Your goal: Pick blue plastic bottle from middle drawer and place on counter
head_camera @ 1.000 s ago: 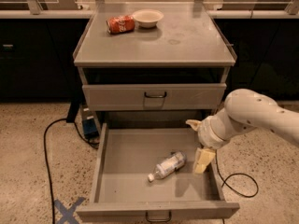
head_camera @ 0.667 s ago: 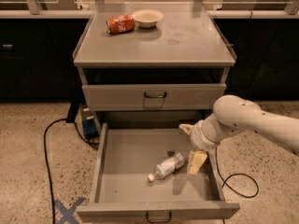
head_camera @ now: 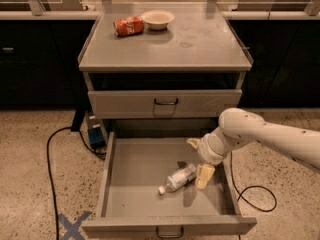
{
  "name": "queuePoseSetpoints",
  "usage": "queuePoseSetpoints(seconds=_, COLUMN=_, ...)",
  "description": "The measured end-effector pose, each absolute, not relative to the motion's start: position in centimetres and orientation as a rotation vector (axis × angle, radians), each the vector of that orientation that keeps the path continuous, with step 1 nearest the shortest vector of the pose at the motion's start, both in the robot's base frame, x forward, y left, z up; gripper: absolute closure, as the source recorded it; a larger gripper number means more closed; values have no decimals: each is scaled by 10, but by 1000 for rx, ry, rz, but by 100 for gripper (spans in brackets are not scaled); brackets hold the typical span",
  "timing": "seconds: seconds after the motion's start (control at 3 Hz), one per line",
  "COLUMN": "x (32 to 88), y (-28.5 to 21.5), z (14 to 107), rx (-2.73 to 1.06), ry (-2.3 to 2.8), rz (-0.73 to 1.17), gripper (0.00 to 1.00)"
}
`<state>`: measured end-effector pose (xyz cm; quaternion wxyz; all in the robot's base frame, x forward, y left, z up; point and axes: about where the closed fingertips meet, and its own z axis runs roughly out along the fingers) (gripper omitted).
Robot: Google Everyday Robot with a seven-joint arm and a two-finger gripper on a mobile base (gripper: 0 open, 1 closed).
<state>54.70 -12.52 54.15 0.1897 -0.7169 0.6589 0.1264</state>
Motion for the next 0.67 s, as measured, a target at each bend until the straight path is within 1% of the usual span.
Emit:
queuePoseSetpoints(seconds=0.33, x=548, y=-116, z=510, rx=-2047, ry=1849, rz=417, gripper=0)
queuePoseSetpoints(seconds=0.67, x=546, y=-100, z=464, rx=-2073, ry=1852, rz=534, gripper=0)
